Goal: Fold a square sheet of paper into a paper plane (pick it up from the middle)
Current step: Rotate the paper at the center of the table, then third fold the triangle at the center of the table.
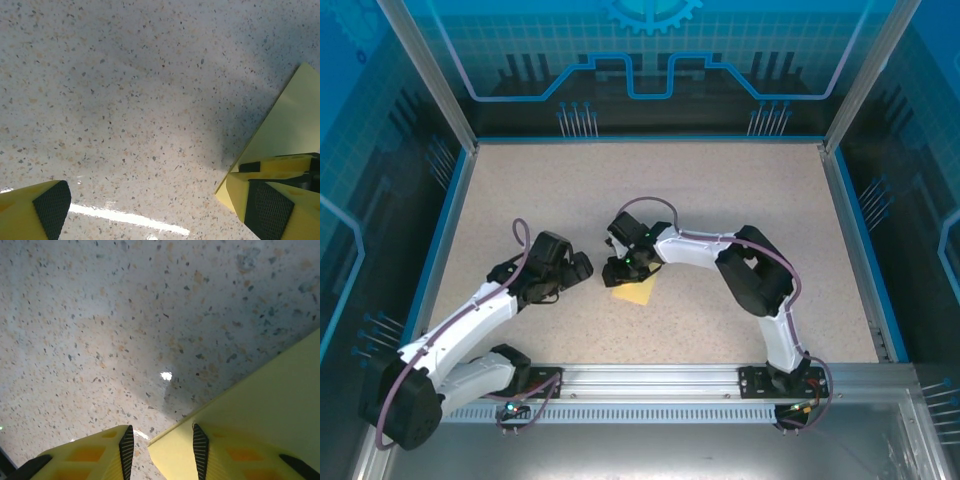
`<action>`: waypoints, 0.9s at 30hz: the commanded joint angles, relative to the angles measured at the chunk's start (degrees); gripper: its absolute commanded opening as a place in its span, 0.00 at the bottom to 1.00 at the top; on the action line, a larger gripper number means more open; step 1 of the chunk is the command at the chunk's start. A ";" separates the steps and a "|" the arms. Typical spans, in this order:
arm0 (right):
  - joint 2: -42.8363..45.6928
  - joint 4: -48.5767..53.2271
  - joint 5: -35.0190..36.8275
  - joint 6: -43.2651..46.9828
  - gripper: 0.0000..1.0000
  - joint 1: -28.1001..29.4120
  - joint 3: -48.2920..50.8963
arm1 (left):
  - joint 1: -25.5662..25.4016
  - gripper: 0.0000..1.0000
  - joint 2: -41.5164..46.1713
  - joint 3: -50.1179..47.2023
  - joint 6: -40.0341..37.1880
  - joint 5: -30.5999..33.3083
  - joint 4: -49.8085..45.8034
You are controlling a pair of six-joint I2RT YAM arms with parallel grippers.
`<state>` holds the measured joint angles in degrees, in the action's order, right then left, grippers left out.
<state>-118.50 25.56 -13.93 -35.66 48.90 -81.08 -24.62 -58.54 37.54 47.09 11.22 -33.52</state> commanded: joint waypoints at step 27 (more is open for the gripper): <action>32.70 -7.69 -11.16 -2.06 0.50 -16.43 33.87 | -10.83 0.34 -22.91 4.69 0.01 -26.33 31.49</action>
<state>-87.13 22.02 -19.88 -30.52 33.78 -50.35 -33.93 -77.10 38.72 46.74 -11.68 -7.97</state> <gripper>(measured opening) 0.494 0.387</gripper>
